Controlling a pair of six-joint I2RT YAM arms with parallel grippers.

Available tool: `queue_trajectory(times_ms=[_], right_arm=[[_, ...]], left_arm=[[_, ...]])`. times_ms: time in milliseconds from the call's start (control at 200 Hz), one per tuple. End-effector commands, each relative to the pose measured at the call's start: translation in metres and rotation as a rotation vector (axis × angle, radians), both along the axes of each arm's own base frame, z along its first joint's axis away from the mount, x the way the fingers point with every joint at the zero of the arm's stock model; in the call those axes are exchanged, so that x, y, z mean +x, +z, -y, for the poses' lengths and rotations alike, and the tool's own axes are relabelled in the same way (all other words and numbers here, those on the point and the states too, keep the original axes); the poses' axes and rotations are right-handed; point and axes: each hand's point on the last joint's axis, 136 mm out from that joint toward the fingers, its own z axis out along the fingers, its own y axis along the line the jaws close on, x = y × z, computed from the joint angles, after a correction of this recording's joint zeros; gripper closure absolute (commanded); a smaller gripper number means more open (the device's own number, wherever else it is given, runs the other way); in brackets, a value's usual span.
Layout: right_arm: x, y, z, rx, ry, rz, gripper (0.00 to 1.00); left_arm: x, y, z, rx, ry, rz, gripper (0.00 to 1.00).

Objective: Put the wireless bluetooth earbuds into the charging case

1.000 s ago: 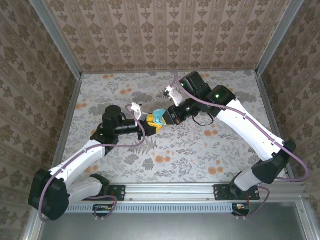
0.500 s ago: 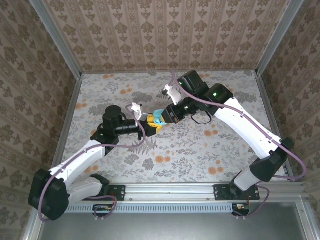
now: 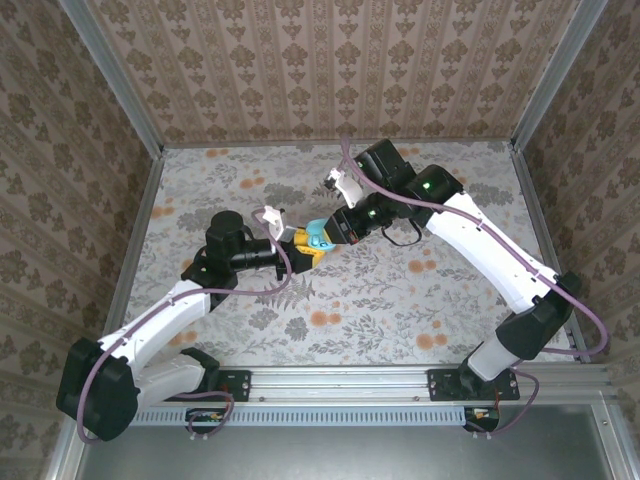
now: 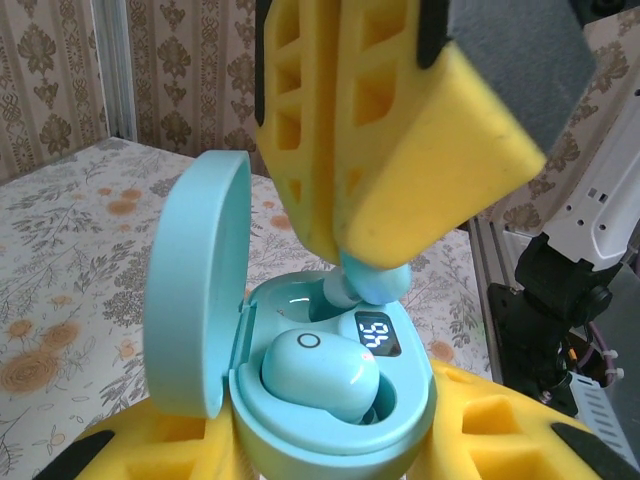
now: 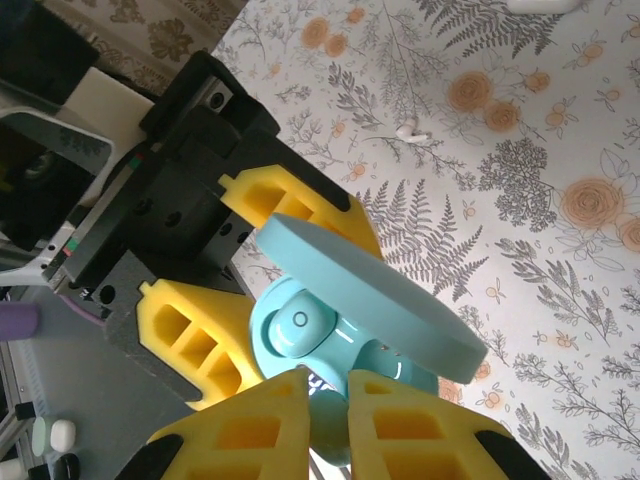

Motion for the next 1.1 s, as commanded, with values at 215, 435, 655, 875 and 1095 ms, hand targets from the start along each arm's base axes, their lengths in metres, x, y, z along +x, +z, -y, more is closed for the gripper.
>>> queue_trajectory(times_ms=[215, 435, 655, 875, 1095], right_arm=[[-0.001, -0.018, -0.002, -0.025, 0.026, -0.065, 0.84], [0.000, -0.024, 0.001, -0.055, 0.021, -0.070, 0.78], [0.003, -0.022, 0.005, -0.072, 0.006, -0.051, 0.72], [0.008, -0.012, 0.008, -0.078, -0.022, -0.017, 0.66], [0.009, 0.007, 0.013, -0.060, -0.051, 0.034, 0.62]], left_arm=[[-0.002, 0.021, 0.004, -0.039, -0.028, 0.062, 0.93], [0.000, 0.020, 0.005, -0.036, -0.028, 0.060, 0.93], [0.000, 0.020, 0.005, -0.035, -0.030, 0.061, 0.93], [-0.001, 0.020, 0.005, -0.036, -0.031, 0.064, 0.93], [-0.002, 0.019, 0.004, -0.034, -0.028, 0.064, 0.93]])
